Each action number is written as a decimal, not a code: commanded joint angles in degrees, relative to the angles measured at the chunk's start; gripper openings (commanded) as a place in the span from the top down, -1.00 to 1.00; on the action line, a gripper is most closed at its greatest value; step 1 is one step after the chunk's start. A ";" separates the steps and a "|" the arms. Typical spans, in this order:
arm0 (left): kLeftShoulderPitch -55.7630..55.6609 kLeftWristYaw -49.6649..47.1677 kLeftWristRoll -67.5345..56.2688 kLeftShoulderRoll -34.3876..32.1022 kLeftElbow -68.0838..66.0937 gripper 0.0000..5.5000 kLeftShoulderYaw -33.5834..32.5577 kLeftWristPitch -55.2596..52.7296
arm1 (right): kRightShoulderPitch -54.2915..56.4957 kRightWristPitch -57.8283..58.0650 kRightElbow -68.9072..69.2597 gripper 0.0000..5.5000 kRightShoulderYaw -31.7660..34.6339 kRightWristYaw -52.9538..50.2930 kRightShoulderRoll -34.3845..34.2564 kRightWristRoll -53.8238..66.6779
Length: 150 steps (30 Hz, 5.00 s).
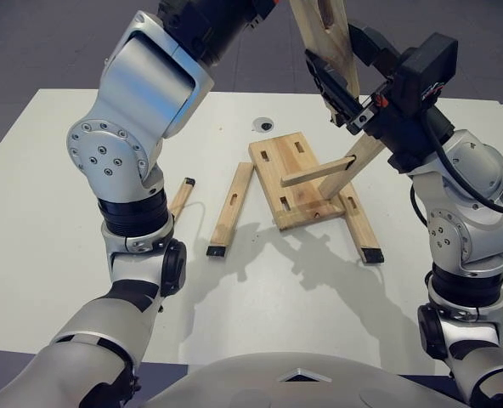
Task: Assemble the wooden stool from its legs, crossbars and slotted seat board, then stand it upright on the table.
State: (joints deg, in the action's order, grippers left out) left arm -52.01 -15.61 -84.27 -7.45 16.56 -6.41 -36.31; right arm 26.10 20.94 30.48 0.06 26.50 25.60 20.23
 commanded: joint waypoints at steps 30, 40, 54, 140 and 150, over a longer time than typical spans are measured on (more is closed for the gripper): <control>19.63 16.43 30.07 -11.33 9.29 0.62 -18.07 18.03 | -12.77 31.82 3.42 -0.96 13.65 27.10 25.54 35.46; 32.71 22.39 21.83 -16.22 17.72 0.62 -17.54 10.84 | -14.00 32.23 -6.68 -0.96 -10.15 22.09 23.52 15.20; 41.51 21.08 23.09 -16.65 19.49 0.62 -13.55 7.52 | -15.67 36.51 -11.56 -0.96 -10.93 15.51 15.34 13.06; 30.57 -12.32 47.07 8.86 21.32 0.62 -4.86 -35.43 | -16.08 28.45 -20.20 -0.96 -8.43 -0.46 -5.46 -0.88; 30.84 -9.84 52.52 8.34 16.48 0.62 -2.06 -37.25 | -16.48 27.66 -19.83 -0.96 -8.60 -0.91 -6.29 -1.38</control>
State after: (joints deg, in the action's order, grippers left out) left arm -25.95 -25.13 -35.66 2.79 37.36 -9.29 -70.51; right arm 10.18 48.60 10.28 -8.05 25.56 19.41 19.29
